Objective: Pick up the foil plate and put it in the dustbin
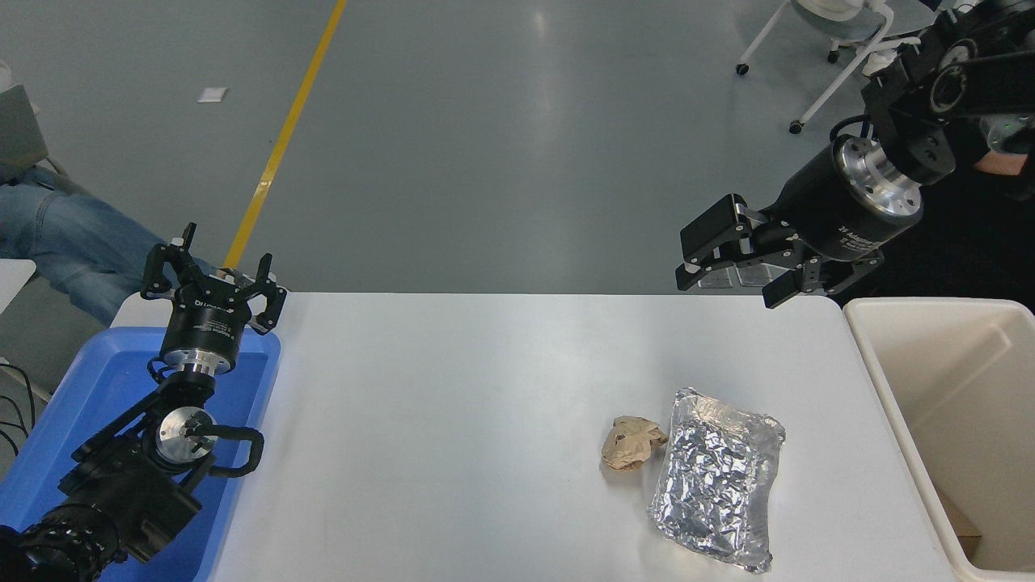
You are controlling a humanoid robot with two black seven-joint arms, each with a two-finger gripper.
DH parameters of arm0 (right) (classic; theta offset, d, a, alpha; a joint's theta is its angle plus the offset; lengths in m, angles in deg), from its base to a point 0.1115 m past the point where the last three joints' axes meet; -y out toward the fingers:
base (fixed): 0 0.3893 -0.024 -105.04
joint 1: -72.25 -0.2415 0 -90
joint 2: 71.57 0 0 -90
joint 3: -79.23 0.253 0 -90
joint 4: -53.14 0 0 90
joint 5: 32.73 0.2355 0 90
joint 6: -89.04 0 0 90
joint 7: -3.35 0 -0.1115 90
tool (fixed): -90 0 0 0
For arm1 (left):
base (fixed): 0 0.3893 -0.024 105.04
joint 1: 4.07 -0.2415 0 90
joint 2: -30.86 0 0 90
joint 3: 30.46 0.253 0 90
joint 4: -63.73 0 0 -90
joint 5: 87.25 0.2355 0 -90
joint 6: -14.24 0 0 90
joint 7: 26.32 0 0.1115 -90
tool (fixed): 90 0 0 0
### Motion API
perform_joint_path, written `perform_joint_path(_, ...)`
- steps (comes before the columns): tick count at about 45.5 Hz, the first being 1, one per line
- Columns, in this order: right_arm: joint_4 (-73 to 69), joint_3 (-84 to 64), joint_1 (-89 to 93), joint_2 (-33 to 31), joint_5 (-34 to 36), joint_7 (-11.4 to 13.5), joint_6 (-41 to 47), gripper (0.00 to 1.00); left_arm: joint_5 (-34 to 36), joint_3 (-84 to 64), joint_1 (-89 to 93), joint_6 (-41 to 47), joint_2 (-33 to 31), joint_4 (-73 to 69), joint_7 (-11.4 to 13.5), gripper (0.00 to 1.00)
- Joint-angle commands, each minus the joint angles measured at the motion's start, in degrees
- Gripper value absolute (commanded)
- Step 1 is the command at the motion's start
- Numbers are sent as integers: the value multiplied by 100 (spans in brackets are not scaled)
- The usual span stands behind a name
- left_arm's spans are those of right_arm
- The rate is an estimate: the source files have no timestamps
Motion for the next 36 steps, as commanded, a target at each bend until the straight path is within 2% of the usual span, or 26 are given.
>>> perform_joint_path(1, 1, 9, -27, 32, 5, 0, -3, 100, 0, 0, 0, 1, 0, 0, 0, 99)
perform_joint_path(36, 89, -44, 245, 252, 40, 0, -3, 100, 0, 0, 0, 1, 0, 0, 0, 99)
